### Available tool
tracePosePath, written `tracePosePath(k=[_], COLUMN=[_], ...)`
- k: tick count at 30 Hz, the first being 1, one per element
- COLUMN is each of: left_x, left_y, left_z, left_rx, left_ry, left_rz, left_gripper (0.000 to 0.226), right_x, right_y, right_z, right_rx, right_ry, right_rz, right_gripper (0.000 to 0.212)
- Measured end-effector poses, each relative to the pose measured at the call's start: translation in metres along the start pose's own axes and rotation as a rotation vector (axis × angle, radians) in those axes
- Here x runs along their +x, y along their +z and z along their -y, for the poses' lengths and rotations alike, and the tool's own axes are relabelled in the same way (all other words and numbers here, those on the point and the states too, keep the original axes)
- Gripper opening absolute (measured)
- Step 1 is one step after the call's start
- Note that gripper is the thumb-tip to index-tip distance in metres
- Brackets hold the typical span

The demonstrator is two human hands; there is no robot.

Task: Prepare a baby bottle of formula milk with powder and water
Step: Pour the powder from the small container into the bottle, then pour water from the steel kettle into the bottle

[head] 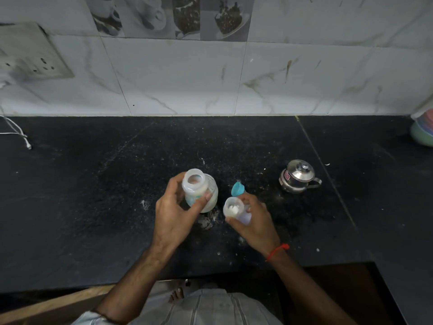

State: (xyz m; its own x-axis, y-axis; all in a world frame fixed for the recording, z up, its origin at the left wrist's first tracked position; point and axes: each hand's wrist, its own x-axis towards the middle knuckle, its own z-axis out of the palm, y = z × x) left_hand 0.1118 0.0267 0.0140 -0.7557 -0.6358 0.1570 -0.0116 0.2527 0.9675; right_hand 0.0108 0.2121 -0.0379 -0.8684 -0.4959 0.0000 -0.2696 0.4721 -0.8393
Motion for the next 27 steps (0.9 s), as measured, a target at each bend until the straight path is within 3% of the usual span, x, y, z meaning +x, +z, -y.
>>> tracePosePath(k=[3, 6, 16, 22, 27], left_x=[0.003, 0.000, -0.010, -0.008, -0.009], left_y=[-0.010, -0.015, -0.021, -0.021, -0.018], left_z=[-0.001, -0.002, -0.001, 0.000, 0.001], left_rx=[-0.029, -0.027, 0.021, 0.025, 0.042], left_ry=[-0.017, -0.023, -0.020, -0.016, 0.011], left_rz=[-0.029, -0.032, -0.029, -0.009, 0.020], left_gripper=[0.055, 0.055, 0.058, 0.057, 0.058], right_x=[-0.001, -0.001, -0.005, -0.003, -0.007], right_y=[0.022, 0.039, 0.061, 0.054, 0.040], right_z=[-0.010, -0.013, -0.025, -0.029, -0.026], right_rx=[-0.317, -0.443, -0.502, -0.518, -0.336], right_ry=[-0.087, -0.094, -0.135, -0.077, -0.149], right_rz=[0.098, 0.165, 0.118, 0.188, 0.205], right_gripper=[0.049, 0.052, 0.060, 0.084, 0.090])
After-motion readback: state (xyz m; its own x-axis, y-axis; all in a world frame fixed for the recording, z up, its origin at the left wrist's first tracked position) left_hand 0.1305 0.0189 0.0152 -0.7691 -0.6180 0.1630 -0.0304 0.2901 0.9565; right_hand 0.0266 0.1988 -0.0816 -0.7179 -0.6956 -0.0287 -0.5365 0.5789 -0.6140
